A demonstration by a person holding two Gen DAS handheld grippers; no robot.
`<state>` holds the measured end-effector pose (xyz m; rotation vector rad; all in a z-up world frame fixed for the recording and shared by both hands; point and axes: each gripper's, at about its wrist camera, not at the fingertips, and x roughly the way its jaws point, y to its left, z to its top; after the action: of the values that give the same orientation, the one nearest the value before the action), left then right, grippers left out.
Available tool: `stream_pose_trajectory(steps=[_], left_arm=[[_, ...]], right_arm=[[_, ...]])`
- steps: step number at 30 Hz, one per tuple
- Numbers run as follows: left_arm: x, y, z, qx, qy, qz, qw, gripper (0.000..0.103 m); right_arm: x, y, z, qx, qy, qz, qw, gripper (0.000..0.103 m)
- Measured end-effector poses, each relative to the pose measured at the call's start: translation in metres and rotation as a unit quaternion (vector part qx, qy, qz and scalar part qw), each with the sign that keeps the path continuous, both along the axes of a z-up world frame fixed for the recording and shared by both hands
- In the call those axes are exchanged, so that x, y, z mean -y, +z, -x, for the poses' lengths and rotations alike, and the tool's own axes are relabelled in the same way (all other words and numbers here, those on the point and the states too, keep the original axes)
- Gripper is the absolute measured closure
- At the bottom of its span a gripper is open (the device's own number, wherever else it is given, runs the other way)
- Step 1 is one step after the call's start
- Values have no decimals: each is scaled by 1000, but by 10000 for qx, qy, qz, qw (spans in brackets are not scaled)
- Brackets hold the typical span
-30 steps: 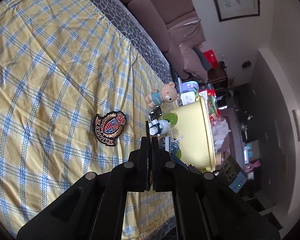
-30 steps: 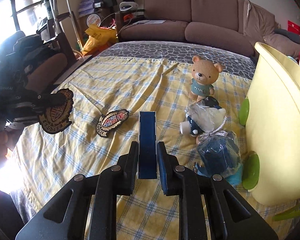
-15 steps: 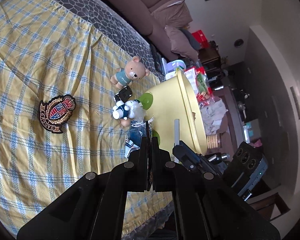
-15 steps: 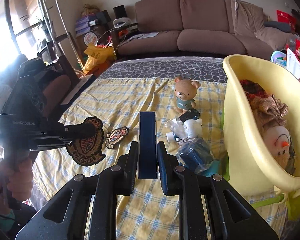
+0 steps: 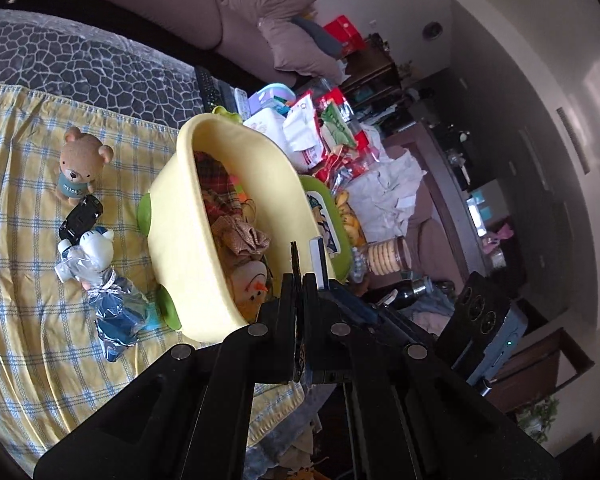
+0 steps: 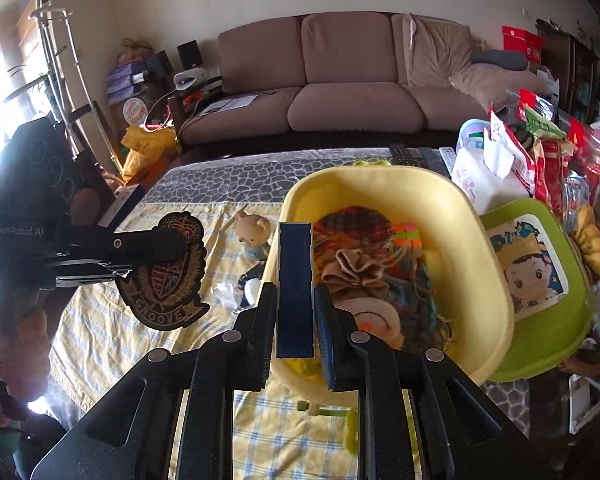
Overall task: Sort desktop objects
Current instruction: 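Lower the blue box and patch into the yellow tub with both grippers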
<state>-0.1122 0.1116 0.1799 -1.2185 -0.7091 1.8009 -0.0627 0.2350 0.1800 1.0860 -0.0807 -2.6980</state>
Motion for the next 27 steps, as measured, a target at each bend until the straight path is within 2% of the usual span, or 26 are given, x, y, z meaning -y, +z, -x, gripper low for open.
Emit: stream_pose_trajectory(steps=[7, 12, 20, 23, 27], left_arm=[[-62, -2, 10, 61, -212, 282, 9994, 100], [-99, -16, 20, 66, -280, 783, 9965, 100], [-132, -28, 34, 20, -350, 1306, 9908, 100], [-139, -34, 37, 29, -363, 1454, 9887, 100], [-145, -39, 34, -48, -434, 1764, 9833, 100]], right_arm=[[-53, -4, 3, 156, -278, -82, 9995, 85], [-80, -27, 16, 439, -374, -74, 9983, 85], [-87, -56, 43, 889, -287, -418, 9947, 85], [-85, -61, 44, 892, -296, -634, 9936, 85], [-85, -63, 45, 904, -271, -657, 9934, 84]])
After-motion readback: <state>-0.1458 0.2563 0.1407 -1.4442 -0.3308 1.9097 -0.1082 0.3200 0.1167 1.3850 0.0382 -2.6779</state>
